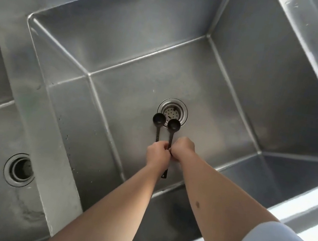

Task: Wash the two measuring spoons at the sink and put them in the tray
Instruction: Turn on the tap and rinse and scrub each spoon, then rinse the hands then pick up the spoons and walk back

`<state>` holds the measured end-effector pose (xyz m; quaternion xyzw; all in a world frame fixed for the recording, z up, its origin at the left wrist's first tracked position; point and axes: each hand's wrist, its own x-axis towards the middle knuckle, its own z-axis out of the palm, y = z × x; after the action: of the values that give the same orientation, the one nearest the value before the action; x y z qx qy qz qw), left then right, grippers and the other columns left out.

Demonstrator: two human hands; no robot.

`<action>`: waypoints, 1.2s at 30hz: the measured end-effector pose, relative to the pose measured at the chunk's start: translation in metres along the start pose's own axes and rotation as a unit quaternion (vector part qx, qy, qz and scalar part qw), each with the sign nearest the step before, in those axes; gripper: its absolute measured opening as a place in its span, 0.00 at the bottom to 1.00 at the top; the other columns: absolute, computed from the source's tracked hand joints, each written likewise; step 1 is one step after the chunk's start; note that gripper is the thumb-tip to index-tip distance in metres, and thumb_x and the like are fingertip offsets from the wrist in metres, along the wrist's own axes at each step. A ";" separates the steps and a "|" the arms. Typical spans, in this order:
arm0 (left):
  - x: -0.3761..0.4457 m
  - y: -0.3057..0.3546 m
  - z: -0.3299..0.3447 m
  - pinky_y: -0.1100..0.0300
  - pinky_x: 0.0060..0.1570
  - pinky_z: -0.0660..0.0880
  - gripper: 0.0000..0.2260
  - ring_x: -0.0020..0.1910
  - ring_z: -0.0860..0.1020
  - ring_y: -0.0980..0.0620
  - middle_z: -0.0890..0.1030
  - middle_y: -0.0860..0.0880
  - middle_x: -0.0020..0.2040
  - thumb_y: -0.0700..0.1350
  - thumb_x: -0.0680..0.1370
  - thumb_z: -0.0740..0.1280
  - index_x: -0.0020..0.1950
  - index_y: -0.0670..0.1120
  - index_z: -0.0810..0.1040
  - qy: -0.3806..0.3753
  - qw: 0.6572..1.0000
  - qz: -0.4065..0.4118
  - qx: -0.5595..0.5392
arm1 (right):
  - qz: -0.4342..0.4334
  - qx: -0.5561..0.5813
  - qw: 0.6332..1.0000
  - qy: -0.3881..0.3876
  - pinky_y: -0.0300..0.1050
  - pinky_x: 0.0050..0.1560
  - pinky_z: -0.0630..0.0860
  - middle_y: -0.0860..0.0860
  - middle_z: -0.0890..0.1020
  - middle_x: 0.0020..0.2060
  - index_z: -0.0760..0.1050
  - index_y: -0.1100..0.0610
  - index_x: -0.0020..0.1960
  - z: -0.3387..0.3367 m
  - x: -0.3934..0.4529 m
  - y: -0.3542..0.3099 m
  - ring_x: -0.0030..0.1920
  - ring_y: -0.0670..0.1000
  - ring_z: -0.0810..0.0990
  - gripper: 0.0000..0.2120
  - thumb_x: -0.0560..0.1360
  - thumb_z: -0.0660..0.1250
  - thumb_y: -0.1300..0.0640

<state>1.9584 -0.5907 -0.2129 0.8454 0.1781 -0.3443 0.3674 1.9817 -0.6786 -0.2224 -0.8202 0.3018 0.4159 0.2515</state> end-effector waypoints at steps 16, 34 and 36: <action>-0.111 0.015 -0.158 0.41 0.69 0.61 0.27 0.75 0.56 0.37 0.58 0.39 0.76 0.55 0.77 0.56 0.74 0.48 0.57 0.116 0.903 0.244 0.333 | -0.235 -0.122 0.957 0.117 0.54 0.62 0.74 0.49 0.72 0.70 0.65 0.45 0.71 -0.048 -0.154 -0.051 0.68 0.55 0.72 0.30 0.71 0.69 0.45; -0.223 -0.163 -0.386 0.42 0.72 0.52 0.38 0.77 0.45 0.41 0.41 0.46 0.79 0.69 0.71 0.46 0.77 0.55 0.43 0.255 0.925 0.064 0.276 | -0.473 -0.306 0.811 0.160 0.61 0.75 0.43 0.46 0.27 0.74 0.32 0.42 0.77 0.061 -0.326 -0.219 0.76 0.52 0.31 0.52 0.62 0.51 0.21; -0.222 -0.179 -0.408 0.42 0.72 0.51 0.35 0.77 0.45 0.41 0.42 0.45 0.79 0.65 0.74 0.50 0.77 0.54 0.43 0.252 0.926 0.058 0.273 | -0.483 -0.302 0.807 0.156 0.60 0.75 0.44 0.45 0.29 0.76 0.33 0.41 0.77 0.077 -0.335 -0.244 0.77 0.51 0.33 0.51 0.65 0.54 0.23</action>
<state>1.8876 -0.1791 0.0576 0.9808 0.1147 -0.1330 0.0845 1.9542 -0.3630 0.0558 -0.9485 -0.2392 0.1770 0.1090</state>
